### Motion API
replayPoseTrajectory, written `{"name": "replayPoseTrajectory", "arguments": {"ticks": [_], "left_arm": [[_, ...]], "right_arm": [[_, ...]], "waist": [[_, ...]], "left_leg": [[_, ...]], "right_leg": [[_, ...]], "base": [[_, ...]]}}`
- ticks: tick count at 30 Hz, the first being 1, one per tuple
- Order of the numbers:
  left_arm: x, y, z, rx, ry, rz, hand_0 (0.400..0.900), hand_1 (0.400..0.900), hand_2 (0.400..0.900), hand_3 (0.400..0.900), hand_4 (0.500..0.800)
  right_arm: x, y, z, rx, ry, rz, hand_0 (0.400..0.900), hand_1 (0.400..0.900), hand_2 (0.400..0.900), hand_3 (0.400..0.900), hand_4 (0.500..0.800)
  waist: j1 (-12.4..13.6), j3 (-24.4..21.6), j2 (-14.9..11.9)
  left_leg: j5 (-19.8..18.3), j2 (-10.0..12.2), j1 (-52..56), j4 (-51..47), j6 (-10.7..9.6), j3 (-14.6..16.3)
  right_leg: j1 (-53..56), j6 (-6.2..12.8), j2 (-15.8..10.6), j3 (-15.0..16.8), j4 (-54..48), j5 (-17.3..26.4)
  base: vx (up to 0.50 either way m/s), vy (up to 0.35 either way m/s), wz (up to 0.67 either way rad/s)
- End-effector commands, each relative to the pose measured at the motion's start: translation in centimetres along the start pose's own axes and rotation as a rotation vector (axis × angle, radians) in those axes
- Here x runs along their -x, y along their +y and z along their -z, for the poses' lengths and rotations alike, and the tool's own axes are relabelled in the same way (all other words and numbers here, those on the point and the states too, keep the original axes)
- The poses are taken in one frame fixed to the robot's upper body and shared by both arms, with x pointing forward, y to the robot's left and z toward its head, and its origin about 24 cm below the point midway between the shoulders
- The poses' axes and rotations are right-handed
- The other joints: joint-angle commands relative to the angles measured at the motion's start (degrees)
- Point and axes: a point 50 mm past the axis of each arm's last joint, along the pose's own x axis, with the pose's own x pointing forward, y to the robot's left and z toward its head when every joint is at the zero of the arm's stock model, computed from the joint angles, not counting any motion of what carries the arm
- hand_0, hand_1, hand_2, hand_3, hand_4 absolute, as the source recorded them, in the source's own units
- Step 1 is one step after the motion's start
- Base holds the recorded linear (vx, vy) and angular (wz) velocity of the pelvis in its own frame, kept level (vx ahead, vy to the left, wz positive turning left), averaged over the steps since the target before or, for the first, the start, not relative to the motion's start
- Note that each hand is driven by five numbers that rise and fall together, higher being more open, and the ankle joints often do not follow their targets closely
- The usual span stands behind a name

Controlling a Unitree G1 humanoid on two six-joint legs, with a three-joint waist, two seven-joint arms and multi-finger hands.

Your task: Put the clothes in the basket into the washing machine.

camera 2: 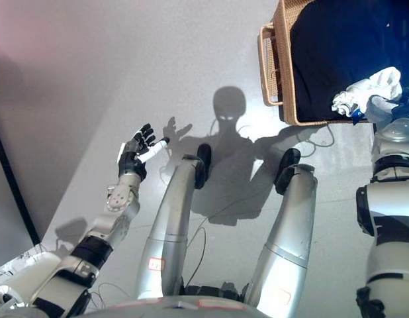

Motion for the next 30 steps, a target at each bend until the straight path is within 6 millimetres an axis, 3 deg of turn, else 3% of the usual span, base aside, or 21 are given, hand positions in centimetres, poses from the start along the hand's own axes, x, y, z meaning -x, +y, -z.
{"name": "replayPoseTrajectory", "arguments": {"ticks": [1,7,16,21,25,30], "left_arm": [[0.8,2.2,0.1,0.025,-0.031,-0.069,0.9,0.9,0.9,0.9,0.8],[0.9,2.5,0.0,0.03,-0.034,-0.077,0.9,0.9,0.9,0.9,0.8],[0.4,2.5,0.4,0.024,-0.016,-0.09,0.9,0.9,0.9,0.9,0.8],[-0.2,2.8,0.9,0.024,0.008,-0.116,0.9,0.9,0.9,0.9,0.8],[-0.7,3.5,2.1,0.013,0.071,-0.175,0.9,0.9,0.9,0.9,0.8],[-1.1,4.8,3.1,0.003,0.129,-0.239,0.9,0.9,0.9,0.9,0.8]], "right_arm": [[-0.2,-2.4,2.7,0.116,0.006,0.067,0.4,0.4,0.4,0.4,0.5],[-0.3,-3.1,2.9,0.121,0.006,0.083,0.4,0.4,0.4,0.4,0.5],[-0.1,-2.2,3.3,0.116,0.009,0.059,0.4,0.4,0.4,0.4,0.5],[0.2,-1.7,4.1,0.027,0.033,0.059,0.4,0.4,0.4,0.4,0.5],[0.9,0.1,5.2,-0.226,0.066,0.034,0.4,0.4,0.4,0.4,0.5],[2.7,2.7,8.3,-0.572,0.165,0.008,0.4,0.4,0.4,0.4,0.5]], "waist": [[1.38,-4.81,-0.66],[1.54,-5.99,-0.72],[1.23,-6.95,-1.45],[0.66,-7.85,-1.96],[-0.8,-8.29,-2.78],[-2.53,-8.51,-3.5]], "left_leg": [[-5.49,0.63,1.6,1.17,-1.87,-0.72],[-5.38,0.52,1.62,1.1,-2.08,-0.95],[-3.54,1.69,4.62,-4.03,-1.59,-0.91],[0.83,3.49,11.73,-15.8,-1.09,-1.67],[4.15,4.53,18.42,-24.42,-1.05,-1.91],[9.44,4.91,26.47,-34.15,-1.88,-1.7]], "right_leg": [[2.65,-2.76,0.02,1.69,6.83,-7.53],[2.8,-2.71,0.15,1.76,7.09,-8.02],[6.27,-2.06,0.67,0.37,1.4,-5.88],[13.41,-1.07,1.56,-2.42,-9.62,-1.99],[20.51,-0.14,2.7,-4.19,-18.09,1.53],[29.74,0.29,3.65,-6.01,-29.56,7.14]], "base": [[0.01,-0.019,0.05],[0.0,-0.01,0.02],[0.01,-0.005,-0.06],[0.02,-0.01,-0.09],[0.06,-0.012,-0.14],[0.04,0.002,-0.11]]}}
